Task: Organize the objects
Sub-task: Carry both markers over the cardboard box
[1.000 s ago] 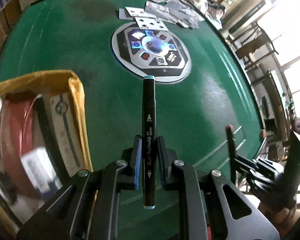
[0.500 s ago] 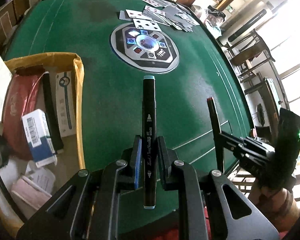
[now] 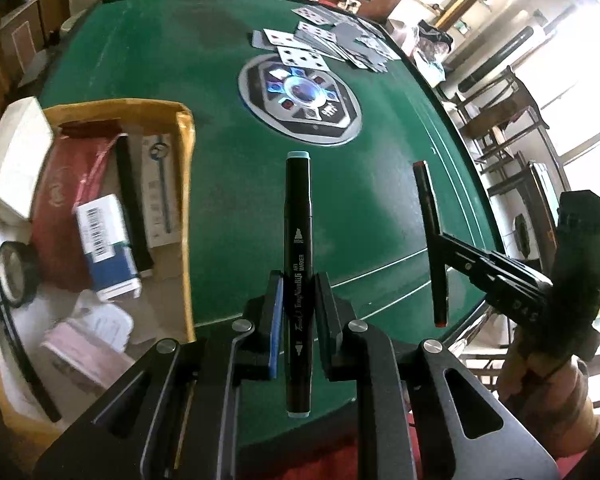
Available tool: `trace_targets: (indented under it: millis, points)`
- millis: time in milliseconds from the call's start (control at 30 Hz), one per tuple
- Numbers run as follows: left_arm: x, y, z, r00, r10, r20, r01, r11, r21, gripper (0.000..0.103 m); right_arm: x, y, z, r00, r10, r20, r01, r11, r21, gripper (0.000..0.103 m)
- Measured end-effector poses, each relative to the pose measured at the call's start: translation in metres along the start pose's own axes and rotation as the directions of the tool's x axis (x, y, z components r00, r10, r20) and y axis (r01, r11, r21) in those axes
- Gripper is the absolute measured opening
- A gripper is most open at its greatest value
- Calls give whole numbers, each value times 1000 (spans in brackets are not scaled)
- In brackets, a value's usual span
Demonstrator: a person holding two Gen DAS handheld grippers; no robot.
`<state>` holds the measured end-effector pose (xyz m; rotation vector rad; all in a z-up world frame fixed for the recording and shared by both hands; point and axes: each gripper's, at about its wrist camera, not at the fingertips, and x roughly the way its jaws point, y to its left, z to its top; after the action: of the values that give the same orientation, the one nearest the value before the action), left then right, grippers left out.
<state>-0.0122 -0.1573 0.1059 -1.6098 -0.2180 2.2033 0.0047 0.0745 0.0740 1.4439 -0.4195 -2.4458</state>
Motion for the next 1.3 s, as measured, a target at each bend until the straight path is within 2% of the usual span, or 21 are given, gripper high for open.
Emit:
trace_targets:
  millis: [333, 567, 767, 1067, 1300]
  points:
    - [-26, 50, -36, 998, 36, 50, -28, 990, -140, 14, 25, 43, -6, 995, 77, -61, -82, 994, -69, 13]
    - [-58, 76, -66, 992, 47, 120, -18, 973, -230, 14, 35, 77, -6, 988, 126, -89, -137, 982, -129, 13]
    - [-81, 93, -88, 985, 65, 162, -14, 955, -297, 14, 53, 107, -10, 976, 159, -147, -184, 966, -179, 13]
    - [-100, 131, -117, 975, 123, 185, -38, 914, -404, 14, 65, 145, -17, 963, 187, -193, -232, 940, -249, 13]
    - [-97, 146, -122, 973, 155, 172, -68, 900, -431, 14, 73, 159, -20, 958, 190, -216, -246, 930, -273, 13]
